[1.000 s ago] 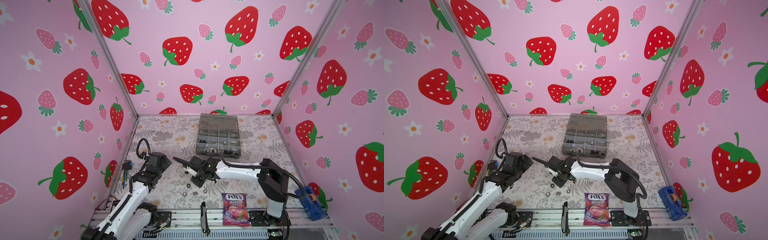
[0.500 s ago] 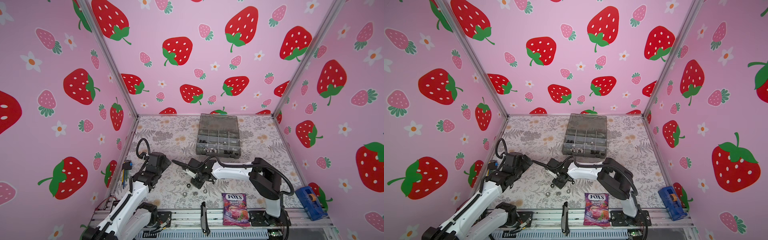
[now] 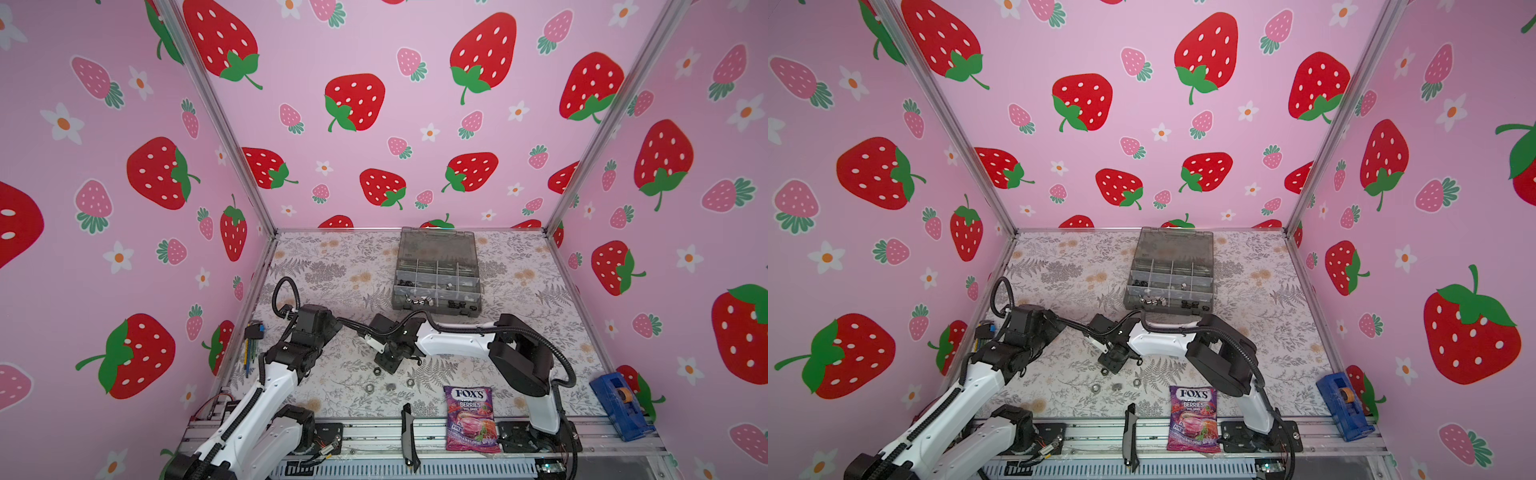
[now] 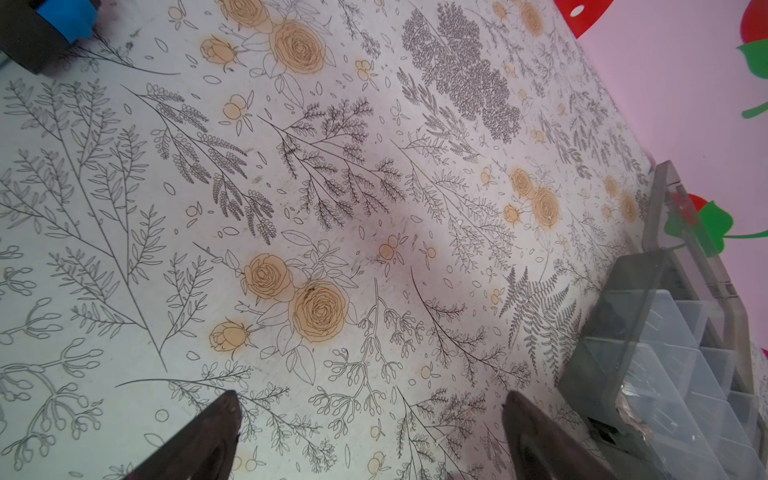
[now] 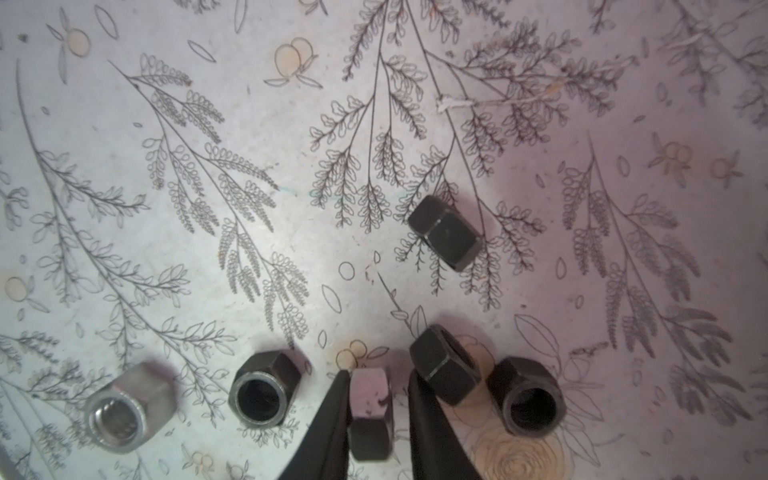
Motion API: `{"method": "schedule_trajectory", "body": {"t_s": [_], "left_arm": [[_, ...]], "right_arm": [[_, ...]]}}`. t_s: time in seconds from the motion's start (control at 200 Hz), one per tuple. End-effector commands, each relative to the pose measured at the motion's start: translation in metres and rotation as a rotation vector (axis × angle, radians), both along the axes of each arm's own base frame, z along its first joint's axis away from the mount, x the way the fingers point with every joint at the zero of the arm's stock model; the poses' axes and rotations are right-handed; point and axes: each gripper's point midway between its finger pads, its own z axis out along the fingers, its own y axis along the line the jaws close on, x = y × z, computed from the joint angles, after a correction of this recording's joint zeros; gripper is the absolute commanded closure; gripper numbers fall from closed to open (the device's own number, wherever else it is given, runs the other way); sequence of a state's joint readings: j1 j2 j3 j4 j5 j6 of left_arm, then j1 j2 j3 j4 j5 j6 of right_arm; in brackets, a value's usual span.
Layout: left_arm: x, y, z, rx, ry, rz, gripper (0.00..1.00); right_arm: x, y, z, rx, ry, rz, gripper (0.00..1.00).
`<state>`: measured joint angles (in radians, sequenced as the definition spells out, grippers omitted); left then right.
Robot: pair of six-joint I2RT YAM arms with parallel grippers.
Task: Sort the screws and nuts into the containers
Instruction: 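Close the right gripper on the silver hex nut and lift it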
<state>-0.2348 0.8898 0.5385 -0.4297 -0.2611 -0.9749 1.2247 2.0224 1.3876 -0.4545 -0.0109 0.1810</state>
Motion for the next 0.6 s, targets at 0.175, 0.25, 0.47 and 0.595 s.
{"method": "schedule_trajectory", "body": {"t_s": [0.175, 0.25, 0.47, 0.595], "left_arm": [[-0.004, 0.005, -0.004, 0.002, 0.009, 0.023, 0.01], [-0.004, 0.005, -0.005, 0.002, 0.011, 0.021, 0.01], [-0.004, 0.005, -0.005, 0.002, 0.011, 0.019, 0.01], [-0.004, 0.005, -0.004, 0.0, 0.006, 0.018, 0.01]], "right_arm": [[-0.001, 0.004, 0.008, 0.01, -0.004, 0.019, 0.95], [0.001, 0.005, 0.017, 0.027, -0.011, 0.013, 1.0], [0.023, 0.003, 0.064, 0.142, -0.033, -0.074, 1.0], [0.049, -0.012, 0.094, 0.219, -0.052, -0.162, 1.0]]}}
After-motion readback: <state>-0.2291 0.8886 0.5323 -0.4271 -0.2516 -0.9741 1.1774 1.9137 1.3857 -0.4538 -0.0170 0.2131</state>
